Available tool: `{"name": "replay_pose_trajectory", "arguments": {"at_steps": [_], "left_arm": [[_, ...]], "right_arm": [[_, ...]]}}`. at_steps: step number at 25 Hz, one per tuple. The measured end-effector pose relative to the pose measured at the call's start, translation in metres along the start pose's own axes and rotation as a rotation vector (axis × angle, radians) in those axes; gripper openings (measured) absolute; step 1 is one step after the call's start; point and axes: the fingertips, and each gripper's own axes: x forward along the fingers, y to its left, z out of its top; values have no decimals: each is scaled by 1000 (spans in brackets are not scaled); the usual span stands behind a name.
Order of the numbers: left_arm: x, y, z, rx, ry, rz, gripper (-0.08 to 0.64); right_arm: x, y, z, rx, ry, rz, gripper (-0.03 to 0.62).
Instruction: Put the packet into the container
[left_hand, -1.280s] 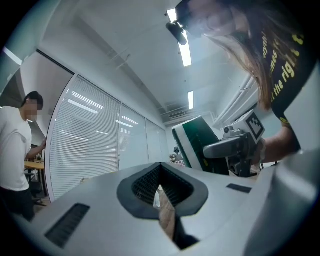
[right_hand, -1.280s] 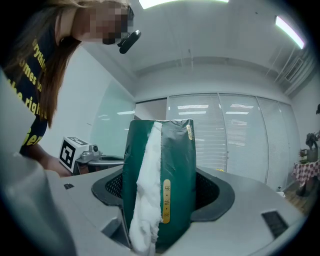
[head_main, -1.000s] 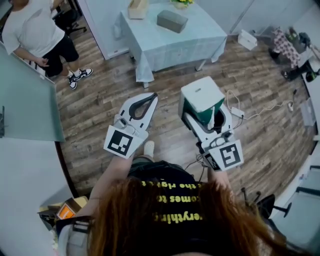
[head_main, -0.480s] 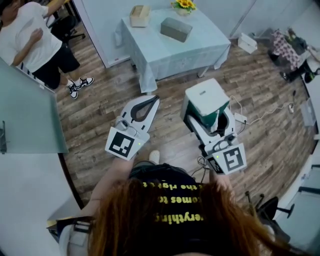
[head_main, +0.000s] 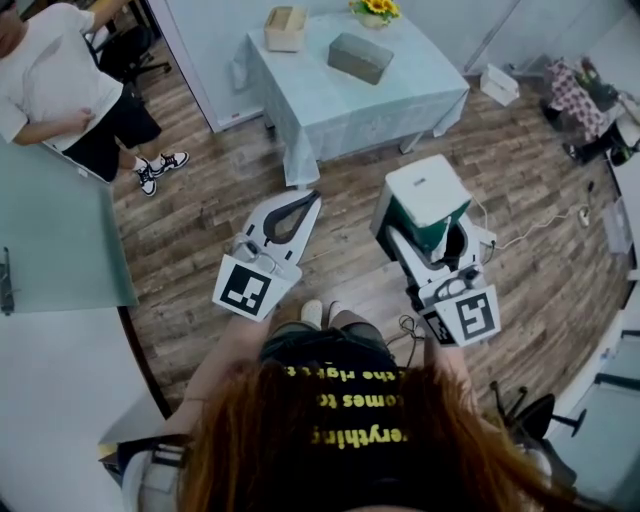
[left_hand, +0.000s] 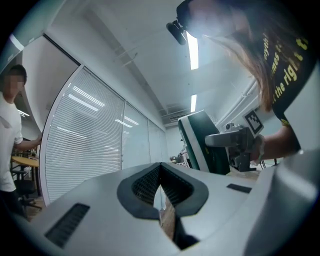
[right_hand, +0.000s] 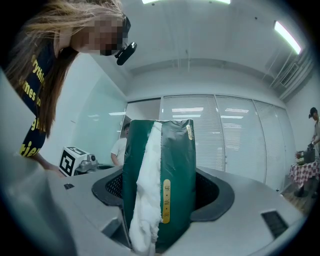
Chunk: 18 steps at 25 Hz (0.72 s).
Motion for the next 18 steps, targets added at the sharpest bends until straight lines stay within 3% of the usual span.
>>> {"name": "replay_pose_trajectory", "arguments": {"at_steps": [7,18], "left_arm": [[14,5,-5,-5,14,8,2],[72,14,-6,11,17,39,2]], "right_arm": [[6,-18,-3,10,-1,-6,354],[26,-79,-6,24,-12,11,354]]}}
